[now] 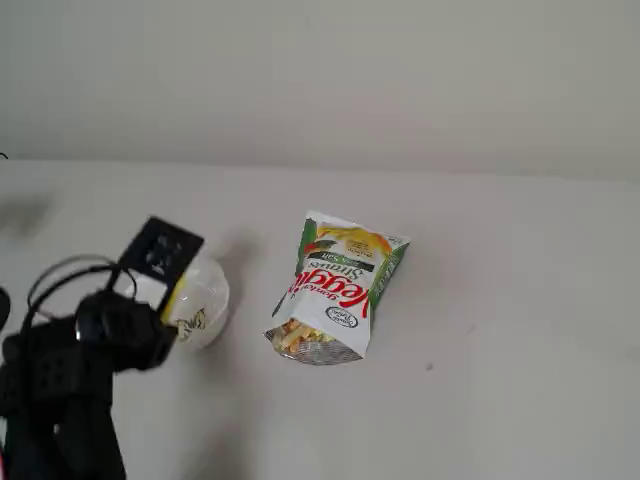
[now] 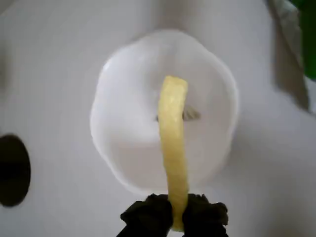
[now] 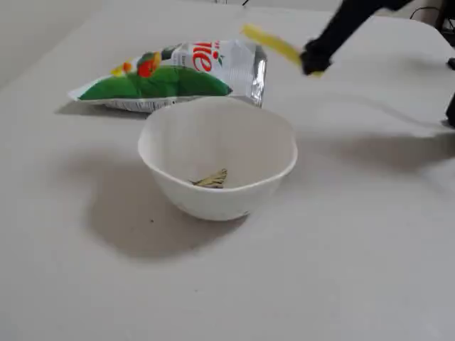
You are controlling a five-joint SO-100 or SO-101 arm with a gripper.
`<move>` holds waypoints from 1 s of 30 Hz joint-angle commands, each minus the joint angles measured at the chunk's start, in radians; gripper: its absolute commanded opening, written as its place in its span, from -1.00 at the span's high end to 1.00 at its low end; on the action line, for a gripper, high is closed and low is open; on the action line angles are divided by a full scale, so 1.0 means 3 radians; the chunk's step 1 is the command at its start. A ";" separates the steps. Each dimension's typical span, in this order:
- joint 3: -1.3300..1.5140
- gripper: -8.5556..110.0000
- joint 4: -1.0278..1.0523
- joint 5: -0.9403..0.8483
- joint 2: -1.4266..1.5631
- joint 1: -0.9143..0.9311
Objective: Pick up veggie straw from inside of open veggie straw packet and place it inside the bowl on the left side of the veggie straw packet
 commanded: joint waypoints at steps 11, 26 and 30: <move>-0.0793 0.86 -0.0624 0.0123 -0.1355 0.0046; -0.0793 0.59 0.0077 0.0138 -0.1023 0.0046; -0.0747 0.85 0.0358 0.0654 -0.0578 0.0077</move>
